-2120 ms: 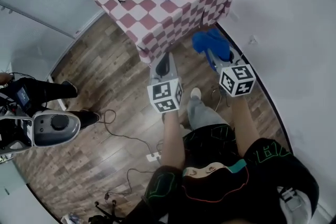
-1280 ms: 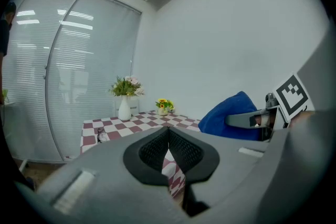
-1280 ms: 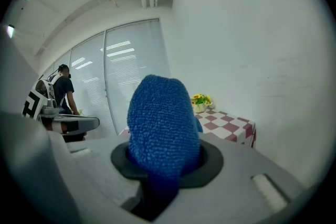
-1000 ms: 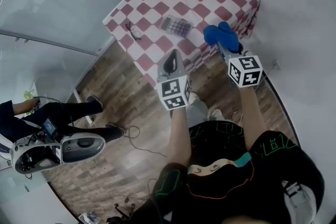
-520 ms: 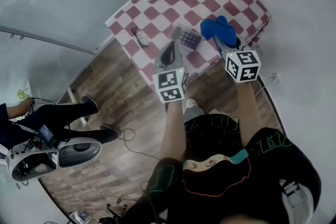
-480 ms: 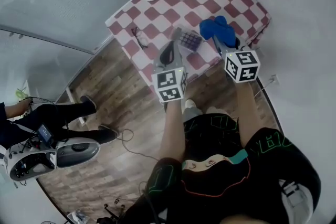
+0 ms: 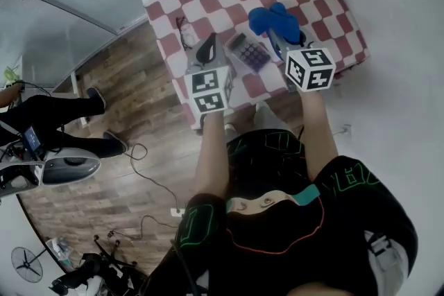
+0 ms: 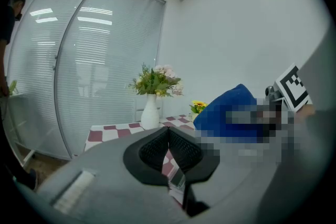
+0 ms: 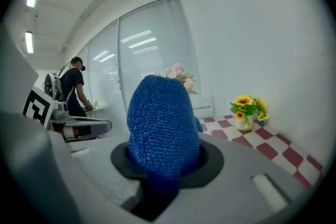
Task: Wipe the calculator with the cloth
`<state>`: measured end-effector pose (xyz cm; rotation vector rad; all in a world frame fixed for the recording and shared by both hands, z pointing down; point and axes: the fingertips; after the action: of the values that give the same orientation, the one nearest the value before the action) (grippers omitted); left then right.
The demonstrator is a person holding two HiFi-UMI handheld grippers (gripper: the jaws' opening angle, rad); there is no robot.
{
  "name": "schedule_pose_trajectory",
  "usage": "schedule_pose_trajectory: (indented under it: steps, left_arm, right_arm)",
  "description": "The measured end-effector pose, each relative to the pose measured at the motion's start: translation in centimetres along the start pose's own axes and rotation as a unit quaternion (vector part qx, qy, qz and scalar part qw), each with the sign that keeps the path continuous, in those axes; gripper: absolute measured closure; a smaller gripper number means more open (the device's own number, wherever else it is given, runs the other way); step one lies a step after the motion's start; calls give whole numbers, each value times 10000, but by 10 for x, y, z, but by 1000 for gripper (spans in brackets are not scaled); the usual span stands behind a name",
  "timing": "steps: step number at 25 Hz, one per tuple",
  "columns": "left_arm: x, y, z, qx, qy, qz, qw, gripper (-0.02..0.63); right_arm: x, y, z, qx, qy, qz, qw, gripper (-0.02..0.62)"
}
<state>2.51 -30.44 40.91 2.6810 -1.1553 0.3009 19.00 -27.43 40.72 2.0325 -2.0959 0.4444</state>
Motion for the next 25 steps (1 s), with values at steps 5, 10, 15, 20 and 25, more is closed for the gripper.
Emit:
schedule_pose_trajectory:
  steps: [5,10,15,20,25]
  left_arm:
    - [12,2,-13,-303,184,422,9985,595]
    - [-5,14,-44,-714,452,1098,9904,595]
    - [-11,13,-82,-971,658,1433,9827,595]
    - [-22,13,-102,-1179,648,1926,9720,595]
    - [-21,6,-106,-1281,630,1987,9696,595]
  right_arm:
    - [41,-4,-2,-240,314,616,9973,482]
    - [65,6,-25,-452,744,1275,9880,482]
    - [91,28,-48,-907,878,1868,9743,482]
    - [101,60,-64,-2017,813,2516,9431,482]
    - [98,87,-74,-3304,478,2925,8961,482]
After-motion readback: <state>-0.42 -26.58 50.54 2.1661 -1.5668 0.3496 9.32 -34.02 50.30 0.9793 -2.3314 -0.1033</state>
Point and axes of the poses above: the fingertips, and each gripper's own axes: x forward along the fingers, y to its left, z out of its top, and after that the axes turned 9 degrees about -z, right-handed
